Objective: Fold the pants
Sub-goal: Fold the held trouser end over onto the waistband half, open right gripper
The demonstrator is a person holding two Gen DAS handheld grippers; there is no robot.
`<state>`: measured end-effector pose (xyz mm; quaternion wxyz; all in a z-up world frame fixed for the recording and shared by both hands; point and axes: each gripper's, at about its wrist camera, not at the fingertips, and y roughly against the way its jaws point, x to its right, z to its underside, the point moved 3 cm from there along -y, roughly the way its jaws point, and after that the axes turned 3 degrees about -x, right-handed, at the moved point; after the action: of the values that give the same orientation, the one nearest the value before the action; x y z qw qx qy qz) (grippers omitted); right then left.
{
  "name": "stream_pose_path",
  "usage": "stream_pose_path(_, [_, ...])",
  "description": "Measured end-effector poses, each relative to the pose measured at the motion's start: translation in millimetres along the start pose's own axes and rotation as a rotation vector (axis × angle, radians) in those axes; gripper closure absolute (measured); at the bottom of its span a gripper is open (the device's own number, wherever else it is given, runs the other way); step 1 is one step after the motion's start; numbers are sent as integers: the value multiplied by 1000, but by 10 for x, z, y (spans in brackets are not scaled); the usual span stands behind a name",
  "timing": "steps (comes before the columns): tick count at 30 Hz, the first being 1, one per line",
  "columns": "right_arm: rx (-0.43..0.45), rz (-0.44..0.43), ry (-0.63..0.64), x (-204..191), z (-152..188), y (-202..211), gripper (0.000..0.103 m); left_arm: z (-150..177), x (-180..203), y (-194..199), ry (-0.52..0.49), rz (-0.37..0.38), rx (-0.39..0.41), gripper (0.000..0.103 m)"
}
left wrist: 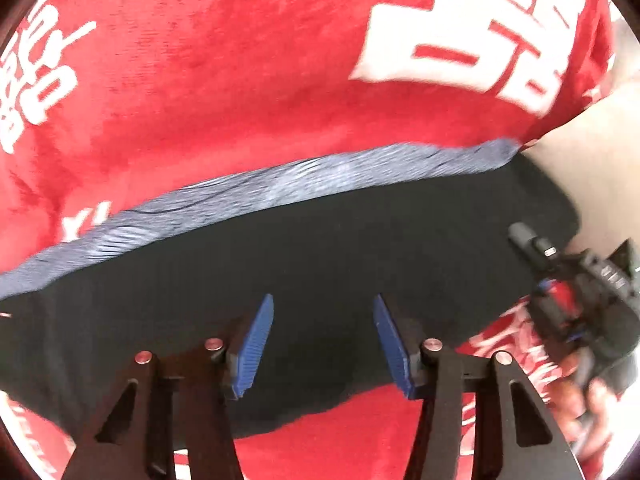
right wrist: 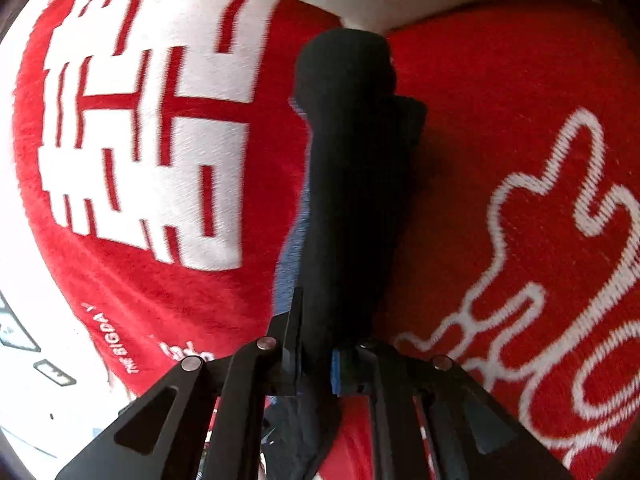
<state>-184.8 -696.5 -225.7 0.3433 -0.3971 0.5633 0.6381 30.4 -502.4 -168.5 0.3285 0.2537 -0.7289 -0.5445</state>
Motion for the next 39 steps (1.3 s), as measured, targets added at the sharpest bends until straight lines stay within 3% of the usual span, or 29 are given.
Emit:
stream_pose_path(4, [-23, -14, 84, -220, 18, 29, 93, 133, 34, -277, 77, 146, -21, 47])
stream_pose_path(5, [-37, -5, 118, -295, 32, 24, 93, 186, 0, -349, 95, 156, 2, 48])
stream_pose_path(6, [-54, 14, 158, -366, 62, 9, 94, 230, 27, -324, 61, 157, 62, 48])
stream_pose_path(8, [-68, 44, 244, -509, 131, 31, 94, 312, 72, -286, 25, 156, 109, 47])
stream_pose_path(13, [-108, 106, 435, -968, 331, -78, 94, 405, -65, -250, 79, 269, 161, 48])
stream_pose_path(17, [-154, 171, 614, -1356, 641, -233, 93, 388, -271, -267, 102, 344, 163, 48])
stream_pose_path(21, [-200, 249, 800, -1675, 1043, -422, 94, 427, -542, -98, 183, 403, 93, 48])
stream_pose_path(23, [-223, 293, 883, -1800, 1258, -541, 94, 522, -835, 159, 226, 385, 107, 47])
stream_pose_path(26, [-241, 406, 1033, -1855, 1630, -754, 94, 683, -1413, 567, 230, 244, 164, 46])
stream_pose_path(28, [-256, 495, 1142, -1849, 1934, -991, 93, 753, -1785, 683, 254, 182, 164, 34])
stream_pose_path(32, [-313, 682, 1322, -1546, 2608, -1583, 92, 900, -2485, 747, 311, 63, 148, 32])
stream_pose_path(34, [-340, 778, 1401, -1295, 2901, -1814, 90, 946, -2708, 739, 329, 39, 138, 32])
stream_pose_path(39, [-170, 994, 1698, -996, 3414, -1940, 83, 938, -2916, 775, 301, 45, 114, 32])
